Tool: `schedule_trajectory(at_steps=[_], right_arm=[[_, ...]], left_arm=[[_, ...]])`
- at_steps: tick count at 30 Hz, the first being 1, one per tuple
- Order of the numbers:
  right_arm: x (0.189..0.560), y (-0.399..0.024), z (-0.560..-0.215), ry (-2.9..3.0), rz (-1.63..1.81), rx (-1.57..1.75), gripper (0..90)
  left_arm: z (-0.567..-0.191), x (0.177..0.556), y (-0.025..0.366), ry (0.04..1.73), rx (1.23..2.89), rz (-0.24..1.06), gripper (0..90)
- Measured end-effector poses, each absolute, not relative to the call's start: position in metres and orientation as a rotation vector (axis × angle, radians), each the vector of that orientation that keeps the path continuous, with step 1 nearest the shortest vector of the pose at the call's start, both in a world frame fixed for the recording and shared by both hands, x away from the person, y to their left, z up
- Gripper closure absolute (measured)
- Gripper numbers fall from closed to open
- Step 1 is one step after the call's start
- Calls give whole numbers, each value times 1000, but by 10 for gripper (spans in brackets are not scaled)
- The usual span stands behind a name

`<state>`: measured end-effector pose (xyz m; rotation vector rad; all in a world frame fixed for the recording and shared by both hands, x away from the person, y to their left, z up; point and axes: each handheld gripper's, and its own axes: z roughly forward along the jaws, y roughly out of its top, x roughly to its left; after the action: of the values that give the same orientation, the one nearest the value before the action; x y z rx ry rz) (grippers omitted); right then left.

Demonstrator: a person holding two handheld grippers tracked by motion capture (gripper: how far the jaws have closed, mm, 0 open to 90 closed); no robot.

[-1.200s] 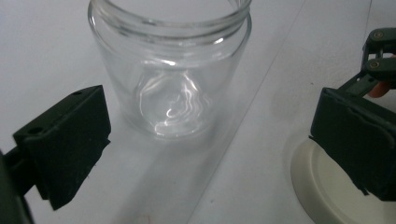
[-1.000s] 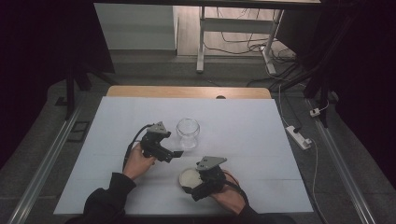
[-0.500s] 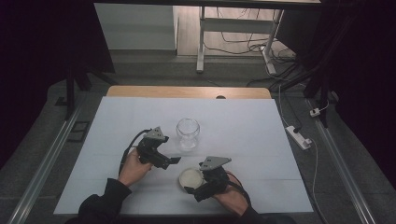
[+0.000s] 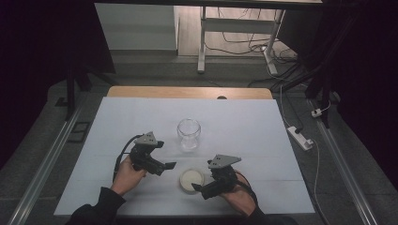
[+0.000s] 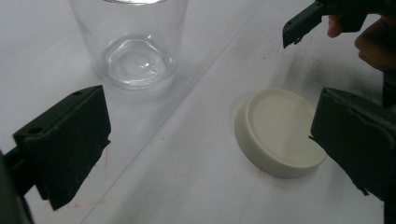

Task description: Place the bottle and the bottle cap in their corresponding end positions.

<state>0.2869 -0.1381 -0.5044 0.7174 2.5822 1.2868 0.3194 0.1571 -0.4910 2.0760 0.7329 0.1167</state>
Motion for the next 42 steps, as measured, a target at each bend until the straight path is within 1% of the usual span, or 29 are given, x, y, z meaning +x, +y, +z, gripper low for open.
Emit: schedule_trajectory(at_steps=[23, 33, 42], right_arm=[[279, -167, -493, 2523, 1238, 737, 0], [271, -190, -487, 2462, 1233, 798, 0], [263, -215, -486, 2406, 1209, 875, 0]], left_arm=[[-495, 269, 182, 789, 2062, 140, 0], [-496, 246, 201, 834, 2041, 167, 0], [-499, 229, 227, 913, 1996, 198, 0]])
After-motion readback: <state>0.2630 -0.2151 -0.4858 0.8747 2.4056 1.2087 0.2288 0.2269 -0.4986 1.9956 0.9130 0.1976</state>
